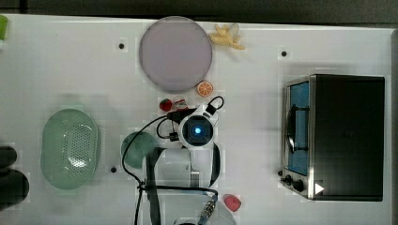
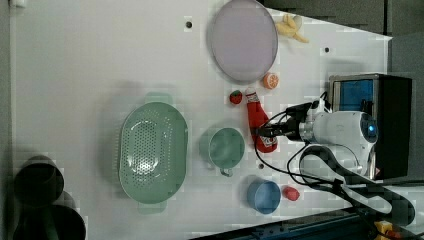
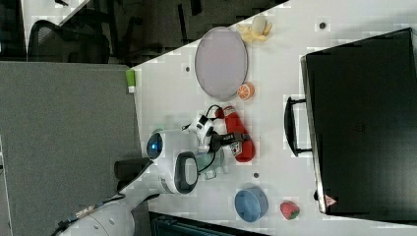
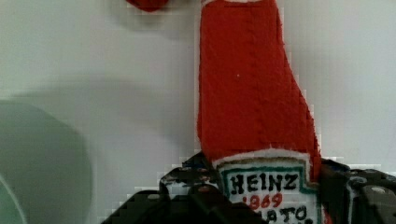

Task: Pick Ketchup from the table and place it in strainer.

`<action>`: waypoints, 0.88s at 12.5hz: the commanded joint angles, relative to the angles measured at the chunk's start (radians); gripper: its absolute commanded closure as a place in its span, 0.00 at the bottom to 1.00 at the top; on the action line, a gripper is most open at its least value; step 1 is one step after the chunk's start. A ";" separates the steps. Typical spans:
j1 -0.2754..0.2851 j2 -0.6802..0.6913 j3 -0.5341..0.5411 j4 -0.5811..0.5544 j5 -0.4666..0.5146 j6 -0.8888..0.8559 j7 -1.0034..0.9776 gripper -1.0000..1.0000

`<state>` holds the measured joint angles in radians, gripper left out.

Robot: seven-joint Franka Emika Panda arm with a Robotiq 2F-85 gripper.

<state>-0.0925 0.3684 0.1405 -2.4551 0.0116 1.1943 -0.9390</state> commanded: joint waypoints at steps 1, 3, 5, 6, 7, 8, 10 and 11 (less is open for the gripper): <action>-0.011 -0.059 0.001 0.015 -0.001 -0.027 -0.029 0.40; -0.011 -0.147 -0.005 0.017 -0.001 -0.133 -0.028 0.40; -0.010 -0.266 -0.002 0.034 -0.001 -0.289 -0.028 0.40; -0.009 -0.328 0.001 0.047 -0.001 -0.367 -0.028 0.40; -0.008 -0.389 0.005 0.059 -0.001 -0.454 -0.027 0.40; -0.008 -0.442 0.011 0.077 0.000 -0.541 -0.007 0.40; 0.000 -0.515 0.033 0.112 0.002 -0.667 0.091 0.40; 0.007 -0.539 0.053 0.127 0.002 -0.695 0.125 0.40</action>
<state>-0.1011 -0.1975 0.1479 -2.3379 0.0054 0.5444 -0.8867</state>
